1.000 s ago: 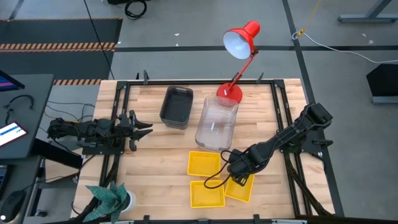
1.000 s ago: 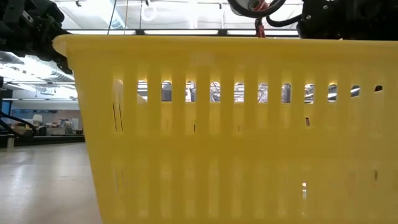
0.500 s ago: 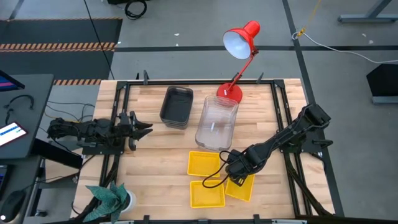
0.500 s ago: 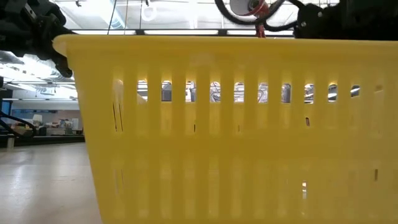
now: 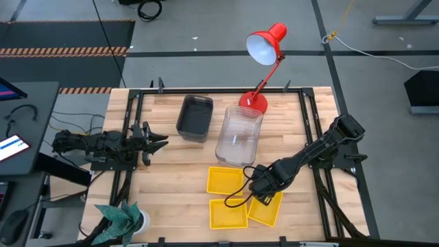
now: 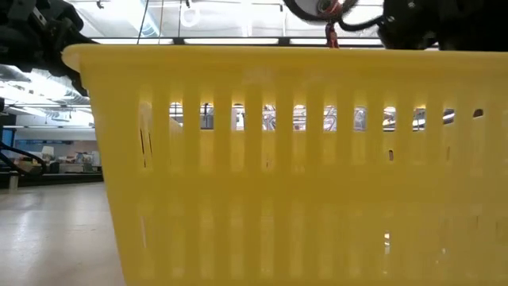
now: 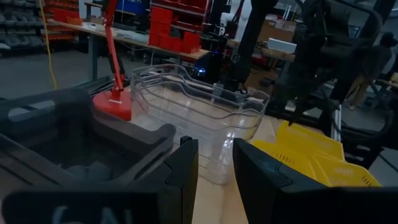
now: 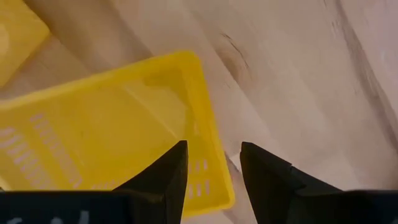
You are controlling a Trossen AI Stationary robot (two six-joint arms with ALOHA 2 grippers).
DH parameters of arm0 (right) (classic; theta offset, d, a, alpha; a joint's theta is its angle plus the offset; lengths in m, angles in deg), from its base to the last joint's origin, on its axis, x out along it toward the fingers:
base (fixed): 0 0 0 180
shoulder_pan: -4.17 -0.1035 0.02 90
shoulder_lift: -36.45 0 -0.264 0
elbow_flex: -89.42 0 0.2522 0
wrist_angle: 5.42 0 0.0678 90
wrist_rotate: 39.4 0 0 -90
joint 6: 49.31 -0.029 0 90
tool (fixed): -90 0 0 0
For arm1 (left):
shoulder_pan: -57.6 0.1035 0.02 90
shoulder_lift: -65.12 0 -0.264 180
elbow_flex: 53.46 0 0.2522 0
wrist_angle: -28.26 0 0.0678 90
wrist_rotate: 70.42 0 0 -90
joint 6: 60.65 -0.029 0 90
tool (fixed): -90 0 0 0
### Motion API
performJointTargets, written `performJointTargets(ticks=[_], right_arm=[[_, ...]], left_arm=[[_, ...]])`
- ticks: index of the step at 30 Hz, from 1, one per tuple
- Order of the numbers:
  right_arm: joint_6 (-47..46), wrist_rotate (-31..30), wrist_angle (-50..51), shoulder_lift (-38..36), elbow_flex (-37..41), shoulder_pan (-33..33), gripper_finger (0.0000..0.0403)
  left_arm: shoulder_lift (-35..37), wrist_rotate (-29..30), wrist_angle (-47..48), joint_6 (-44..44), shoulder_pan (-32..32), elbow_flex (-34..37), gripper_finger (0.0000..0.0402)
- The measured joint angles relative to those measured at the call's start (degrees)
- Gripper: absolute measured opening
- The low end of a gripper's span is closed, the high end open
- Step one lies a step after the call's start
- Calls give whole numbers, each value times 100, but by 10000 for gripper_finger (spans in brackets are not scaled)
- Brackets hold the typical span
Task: Stack baskets by color
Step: Stack the right yellow bin on the top yellow bin
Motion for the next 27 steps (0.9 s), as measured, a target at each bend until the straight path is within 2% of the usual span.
performJointTargets(ticks=[4,8,18,22,27], right_arm=[[266,55,71,0,26,0,151],[366,319,-310,0,191,55,147],[122,477,-560,4,674,86,118],[67,478,-687,4,674,85,86],[-131,504,-706,4,674,72,16]], left_arm=[[0,0,-24,-25,0,0,107],[0,0,-23,-26,0,0,107],[0,0,-22,-24,0,0,107],[0,-2,-24,181,0,0,107],[0,-11,-24,298,0,0,107]])
